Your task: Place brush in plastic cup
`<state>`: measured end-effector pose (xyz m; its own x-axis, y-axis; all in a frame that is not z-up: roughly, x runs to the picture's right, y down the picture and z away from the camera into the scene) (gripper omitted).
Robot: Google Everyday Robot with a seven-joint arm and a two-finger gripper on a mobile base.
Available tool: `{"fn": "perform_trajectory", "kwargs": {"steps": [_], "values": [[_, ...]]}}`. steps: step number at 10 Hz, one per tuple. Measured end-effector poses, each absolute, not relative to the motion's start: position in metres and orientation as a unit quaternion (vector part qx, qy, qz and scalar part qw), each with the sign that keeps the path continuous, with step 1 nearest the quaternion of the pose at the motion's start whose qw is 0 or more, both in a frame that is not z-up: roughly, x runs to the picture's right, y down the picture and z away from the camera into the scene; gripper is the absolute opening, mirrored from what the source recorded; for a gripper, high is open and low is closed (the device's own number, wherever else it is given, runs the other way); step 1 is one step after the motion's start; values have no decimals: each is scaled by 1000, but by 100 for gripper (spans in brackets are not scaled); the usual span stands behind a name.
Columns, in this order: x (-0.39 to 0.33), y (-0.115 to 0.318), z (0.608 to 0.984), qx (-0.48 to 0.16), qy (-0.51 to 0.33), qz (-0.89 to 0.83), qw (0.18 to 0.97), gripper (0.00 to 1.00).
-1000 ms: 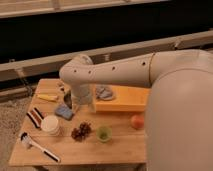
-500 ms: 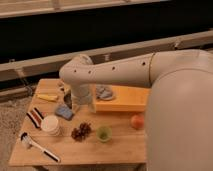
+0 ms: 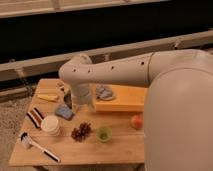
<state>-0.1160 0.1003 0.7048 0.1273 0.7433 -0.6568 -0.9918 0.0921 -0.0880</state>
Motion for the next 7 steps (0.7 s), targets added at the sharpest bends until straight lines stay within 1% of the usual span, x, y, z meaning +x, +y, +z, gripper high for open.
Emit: {"fn": "perform_trajectory", "kwargs": {"steps": [2,5,7], "values": [[-146,115,700,-285,226,578,730,65],[-203,170,685,-317,215,507,772,65],[-229,202,681,-330,208,471,791,65]]}}
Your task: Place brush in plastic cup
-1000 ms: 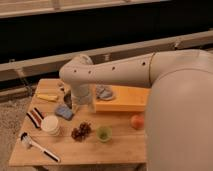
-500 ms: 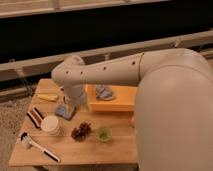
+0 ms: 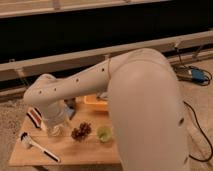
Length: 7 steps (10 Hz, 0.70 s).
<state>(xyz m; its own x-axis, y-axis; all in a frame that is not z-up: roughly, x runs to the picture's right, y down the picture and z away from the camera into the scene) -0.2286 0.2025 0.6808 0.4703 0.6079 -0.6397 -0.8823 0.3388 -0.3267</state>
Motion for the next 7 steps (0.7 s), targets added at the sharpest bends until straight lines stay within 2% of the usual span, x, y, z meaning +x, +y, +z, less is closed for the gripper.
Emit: {"fn": "perform_trajectory", "kwargs": {"steps": [3,7], "values": [[-263,255,698,-329,194,414,826,65],[-282,287,718,-311,192,397,842,65]]}}
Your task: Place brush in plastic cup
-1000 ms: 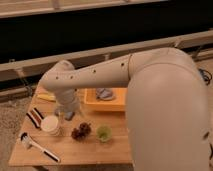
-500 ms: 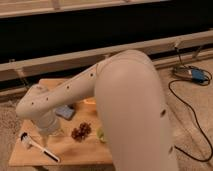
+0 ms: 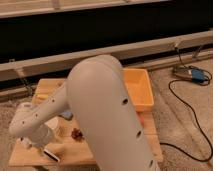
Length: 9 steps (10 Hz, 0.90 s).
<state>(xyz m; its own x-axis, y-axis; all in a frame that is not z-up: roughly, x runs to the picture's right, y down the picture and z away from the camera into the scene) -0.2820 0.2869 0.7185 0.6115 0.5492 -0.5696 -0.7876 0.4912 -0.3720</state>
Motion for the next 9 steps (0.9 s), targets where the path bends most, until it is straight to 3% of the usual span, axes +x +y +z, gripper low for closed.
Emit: {"fn": "perform_trajectory", "kwargs": {"steps": [9], "values": [[-297,317,725,-344,189,348,851,65]]}}
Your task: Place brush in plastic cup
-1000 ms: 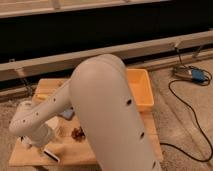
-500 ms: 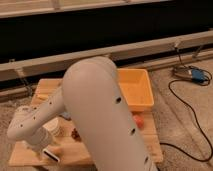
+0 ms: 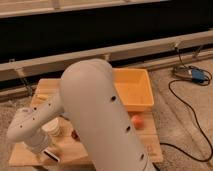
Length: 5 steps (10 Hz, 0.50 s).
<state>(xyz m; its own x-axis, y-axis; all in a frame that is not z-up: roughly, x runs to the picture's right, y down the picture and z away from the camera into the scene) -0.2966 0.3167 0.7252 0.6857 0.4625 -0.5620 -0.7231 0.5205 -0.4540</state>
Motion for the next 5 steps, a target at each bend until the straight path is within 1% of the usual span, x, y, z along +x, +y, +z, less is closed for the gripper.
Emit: {"fn": "perform_trajectory", "kwargs": {"steps": [3,4,5], "values": [[-296,321,732,-350,196,336,852,65],[-295,322,734,-349,199,333,853,63],[-295,323,736,-349,201,330,854,56]]}}
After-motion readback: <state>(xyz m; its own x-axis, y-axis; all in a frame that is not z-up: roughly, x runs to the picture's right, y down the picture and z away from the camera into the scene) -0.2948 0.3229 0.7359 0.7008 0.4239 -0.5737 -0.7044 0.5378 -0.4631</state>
